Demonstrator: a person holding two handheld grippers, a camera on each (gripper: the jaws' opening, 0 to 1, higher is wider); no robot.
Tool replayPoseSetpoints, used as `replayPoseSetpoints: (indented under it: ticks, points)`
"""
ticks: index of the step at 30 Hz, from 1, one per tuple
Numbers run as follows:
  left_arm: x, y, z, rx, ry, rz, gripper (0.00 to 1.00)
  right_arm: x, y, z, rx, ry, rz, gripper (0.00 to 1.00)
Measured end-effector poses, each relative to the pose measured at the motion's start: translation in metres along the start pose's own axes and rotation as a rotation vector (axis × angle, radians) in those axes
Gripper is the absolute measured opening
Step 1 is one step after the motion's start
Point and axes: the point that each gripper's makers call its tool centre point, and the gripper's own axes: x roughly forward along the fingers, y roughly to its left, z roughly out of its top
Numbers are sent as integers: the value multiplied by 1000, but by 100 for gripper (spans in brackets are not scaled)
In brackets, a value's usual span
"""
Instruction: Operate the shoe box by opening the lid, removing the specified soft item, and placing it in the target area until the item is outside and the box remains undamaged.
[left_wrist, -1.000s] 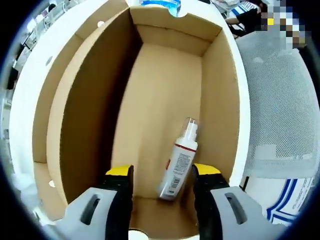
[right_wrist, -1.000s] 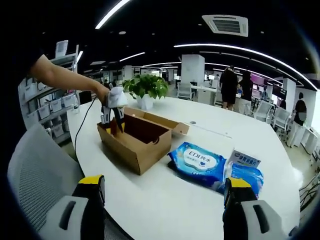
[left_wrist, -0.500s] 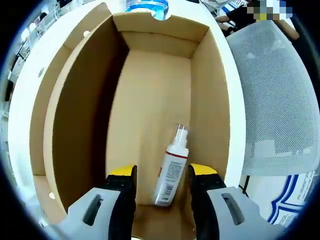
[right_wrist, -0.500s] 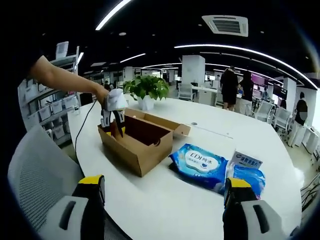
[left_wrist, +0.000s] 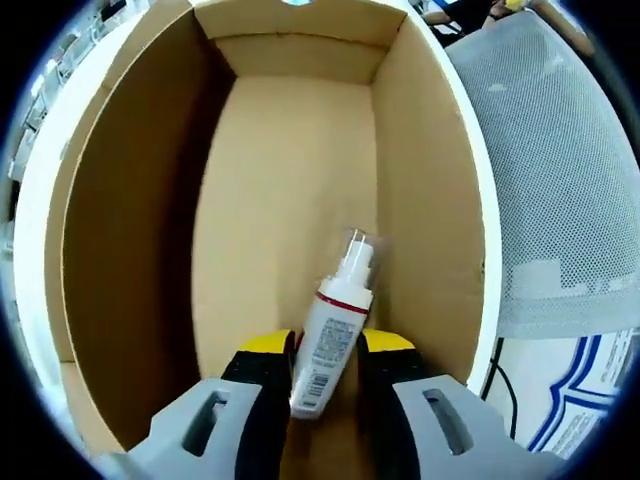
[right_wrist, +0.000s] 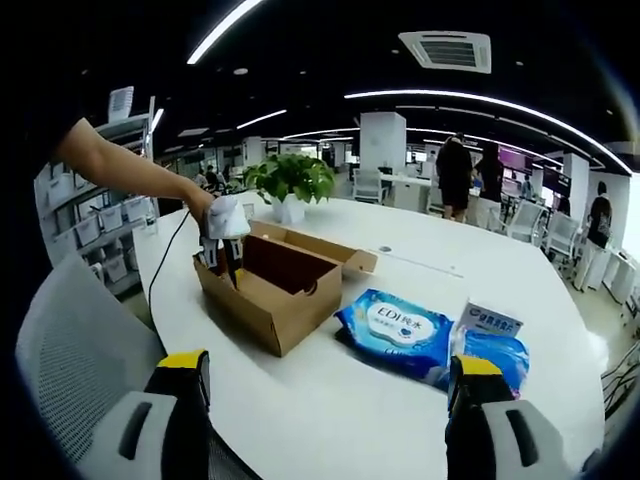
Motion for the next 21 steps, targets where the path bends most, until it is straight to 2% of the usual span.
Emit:
replayPoseSetpoints:
  ticks: [10,21]
  points:
    - [-3,4,0,-24,-9,30,22,1,2,1,21,-15,3,99]
    - [-18,10,-1,11,-22,108,20,2,8,5,20,-32,17,98]
